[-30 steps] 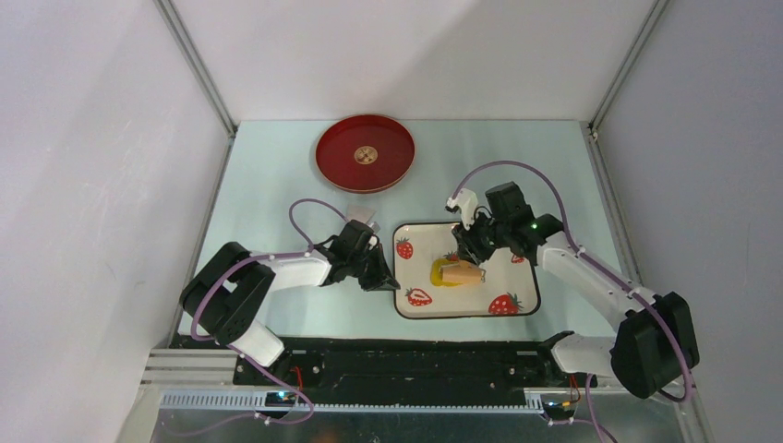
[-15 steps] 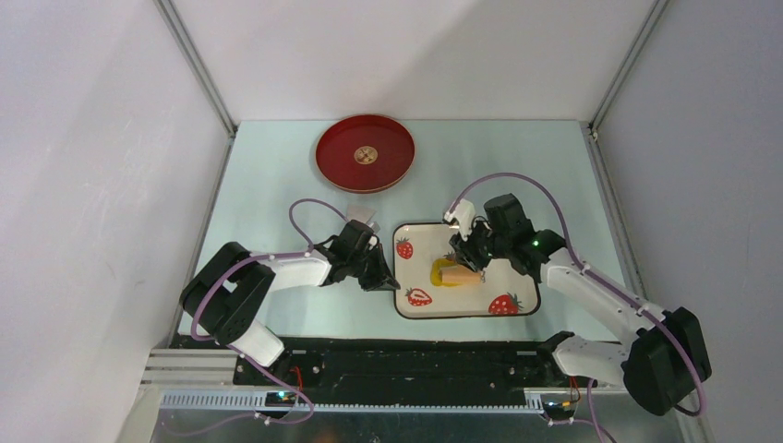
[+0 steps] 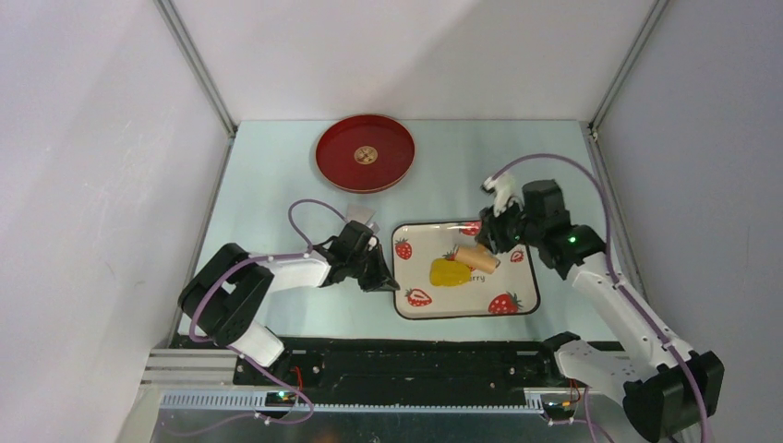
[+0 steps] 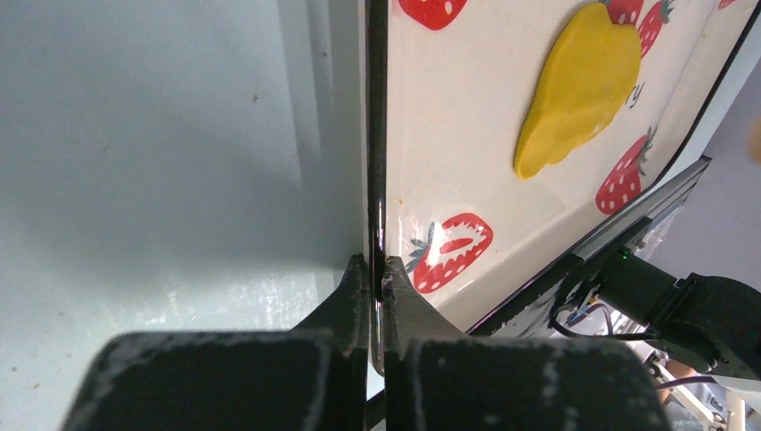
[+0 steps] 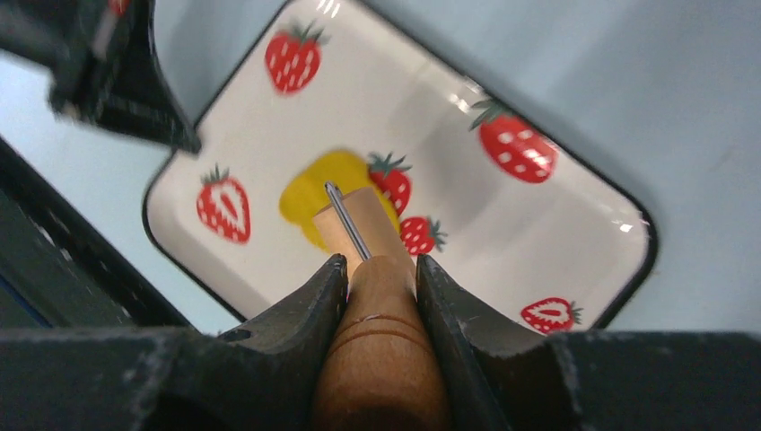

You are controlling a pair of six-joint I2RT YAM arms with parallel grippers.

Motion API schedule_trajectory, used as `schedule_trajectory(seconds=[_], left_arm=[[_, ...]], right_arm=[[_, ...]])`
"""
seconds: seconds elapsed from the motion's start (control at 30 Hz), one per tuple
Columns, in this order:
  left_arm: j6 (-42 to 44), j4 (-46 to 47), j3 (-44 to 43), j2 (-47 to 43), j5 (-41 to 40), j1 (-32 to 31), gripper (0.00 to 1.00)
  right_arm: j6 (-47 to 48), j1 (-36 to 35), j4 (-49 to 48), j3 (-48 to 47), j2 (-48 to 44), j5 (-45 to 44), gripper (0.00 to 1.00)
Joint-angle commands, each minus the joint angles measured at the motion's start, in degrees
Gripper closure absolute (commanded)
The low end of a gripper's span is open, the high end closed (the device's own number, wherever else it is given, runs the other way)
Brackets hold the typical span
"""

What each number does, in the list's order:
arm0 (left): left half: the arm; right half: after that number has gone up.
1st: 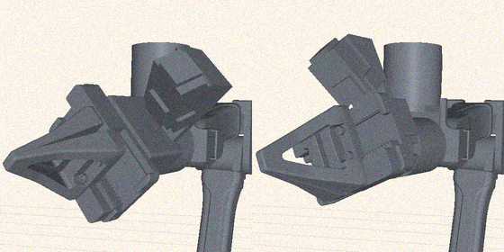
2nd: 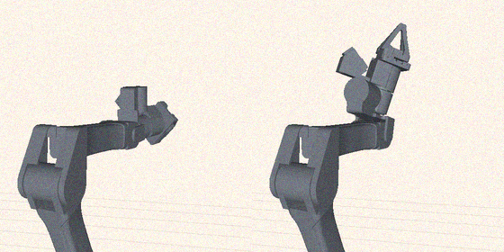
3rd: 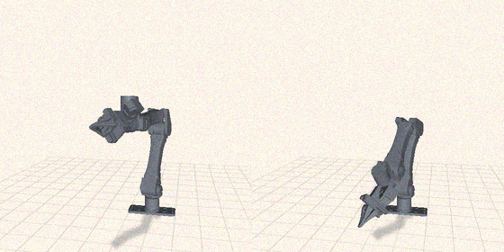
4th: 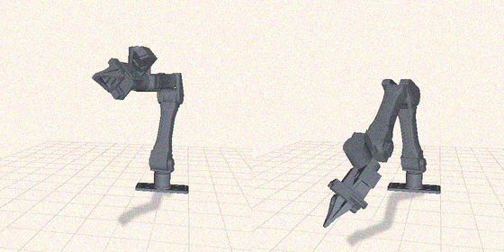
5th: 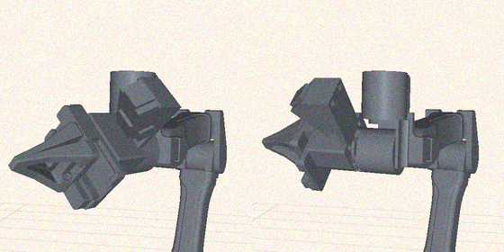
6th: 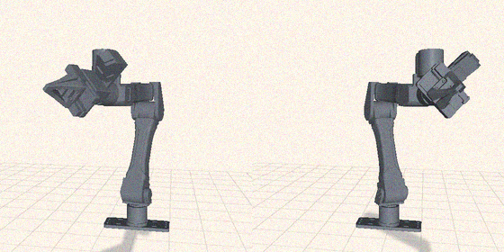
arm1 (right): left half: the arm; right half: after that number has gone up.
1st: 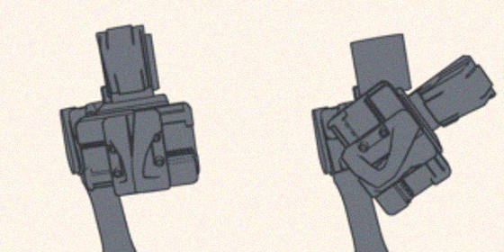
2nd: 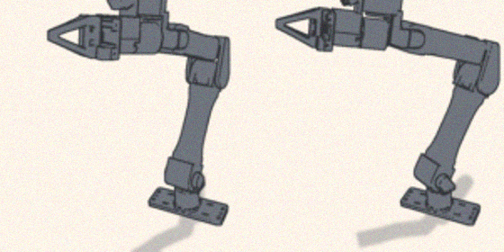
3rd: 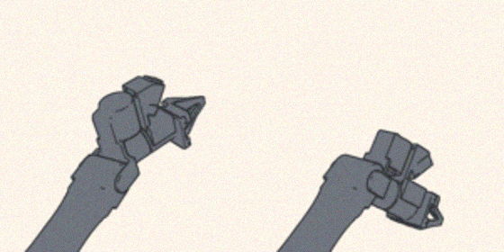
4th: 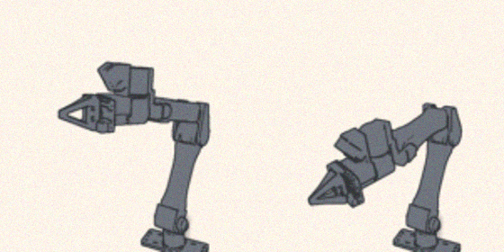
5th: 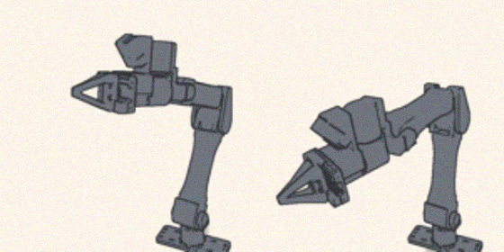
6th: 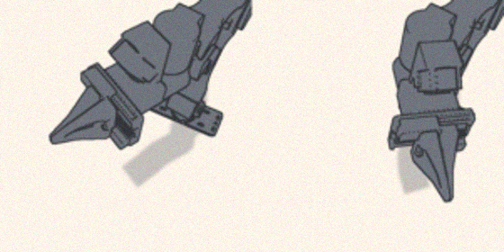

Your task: Roll out the dumpling wrappers from the dough

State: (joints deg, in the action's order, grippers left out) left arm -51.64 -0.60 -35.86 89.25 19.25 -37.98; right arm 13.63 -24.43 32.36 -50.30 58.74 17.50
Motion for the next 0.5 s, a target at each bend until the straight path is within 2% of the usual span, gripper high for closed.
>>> schedule_trajectory(seconds=[0.0,0.13,0.23,0.37,0.43,0.47], left_arm=[[1.36,-7.22,2.45,-2.1,-4.2,-0.13,1.0],[2.12,-10.05,3.15,-5.33,-5.01,-0.08,1.0],[2.32,-11.03,4.15,-7.17,-4.91,0.13,1.0],[2.85,-11.57,4.16,-7.83,-4.57,0.4,1.0],[3.57,-11.84,3.64,-7.98,-4.35,0.43,0.94],[4.07,-12.04,3.08,-8.29,-4.47,0.42,0.87]], right_arm=[[-13.27,8.84,-2.39,-7.27,-1.93,4.46,1.0],[-24.45,20.26,-1.29,-7.97,0.21,9.1,1.0],[-29.92,29.71,-0.45,-7.74,2.93,13.31,1.0],[-35.69,38.88,-2.56,-5.76,4.77,15.35,1.0],[-38.62,42.27,-4.42,-4.26,5.25,15.56,1.0],[-39.75,44.47,-5.16,-3.57,5.4,15.38,1.0]])
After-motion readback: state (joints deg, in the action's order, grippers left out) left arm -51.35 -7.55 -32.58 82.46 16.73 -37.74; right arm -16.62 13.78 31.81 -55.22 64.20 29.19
